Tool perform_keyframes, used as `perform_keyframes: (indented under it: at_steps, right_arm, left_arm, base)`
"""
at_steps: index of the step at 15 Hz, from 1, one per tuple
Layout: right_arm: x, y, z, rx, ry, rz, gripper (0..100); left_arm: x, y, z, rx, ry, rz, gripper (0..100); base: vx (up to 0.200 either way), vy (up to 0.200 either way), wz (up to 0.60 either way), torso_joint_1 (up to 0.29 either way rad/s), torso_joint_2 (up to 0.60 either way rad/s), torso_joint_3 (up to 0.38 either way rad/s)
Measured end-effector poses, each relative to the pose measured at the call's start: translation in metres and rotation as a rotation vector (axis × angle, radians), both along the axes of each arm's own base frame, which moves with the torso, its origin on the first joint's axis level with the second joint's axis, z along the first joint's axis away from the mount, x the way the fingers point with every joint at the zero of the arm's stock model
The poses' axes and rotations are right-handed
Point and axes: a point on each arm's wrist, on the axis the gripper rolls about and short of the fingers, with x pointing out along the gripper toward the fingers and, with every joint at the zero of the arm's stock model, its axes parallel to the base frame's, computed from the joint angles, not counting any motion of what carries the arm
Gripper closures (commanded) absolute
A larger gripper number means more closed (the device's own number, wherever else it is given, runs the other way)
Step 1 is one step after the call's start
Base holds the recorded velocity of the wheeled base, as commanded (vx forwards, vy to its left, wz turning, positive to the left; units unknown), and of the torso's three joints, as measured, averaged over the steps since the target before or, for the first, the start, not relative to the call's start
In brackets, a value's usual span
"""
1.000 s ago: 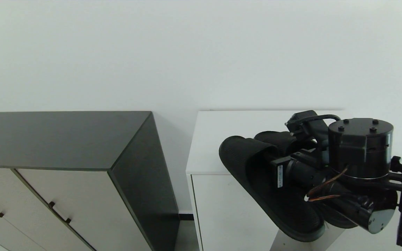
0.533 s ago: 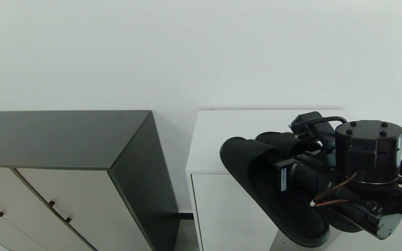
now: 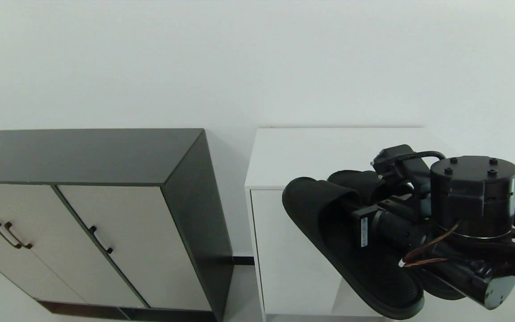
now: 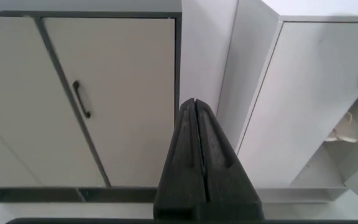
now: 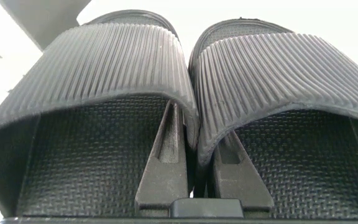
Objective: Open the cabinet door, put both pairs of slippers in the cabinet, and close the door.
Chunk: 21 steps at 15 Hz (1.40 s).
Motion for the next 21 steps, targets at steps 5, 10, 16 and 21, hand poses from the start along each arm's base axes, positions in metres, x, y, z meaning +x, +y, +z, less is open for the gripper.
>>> perform_keyframes:
  at_steps: [5,10,16,21]
  right_arm:
    - [0.0,0.0001,-0.0031,-0.009,0.009,0.004,100]
    - [-0.0006,-0.0003,-0.0047,-0.012,0.012,0.005,100]
    - [-0.0008,-0.0012,-0.0067,-0.019,0.016,0.001,100]
    - [-0.0011,-0.0009,-0.0072,-0.019,0.018,0.006,100]
  left_arm:
    - [0.0,0.0,0.0,0.0,0.0,0.0,100]
    - [0.0,0.0,0.0,0.0,0.0,0.0,100]
    - [0.0,0.0,0.0,0.0,0.0,0.001,100]
    - [0.0,0.0001,-0.0001,0.0,0.001,0.001,100]
  base:
    - [-0.08,0.0,0.0,0.003,0.0,0.0]
    - [0.0,0.0,0.0,0.0,0.0,0.0]
    - [0.0,-0.1,0.0,0.0,0.0,0.001]
    - [0.0,-0.2,0.0,0.008,0.0,0.0]
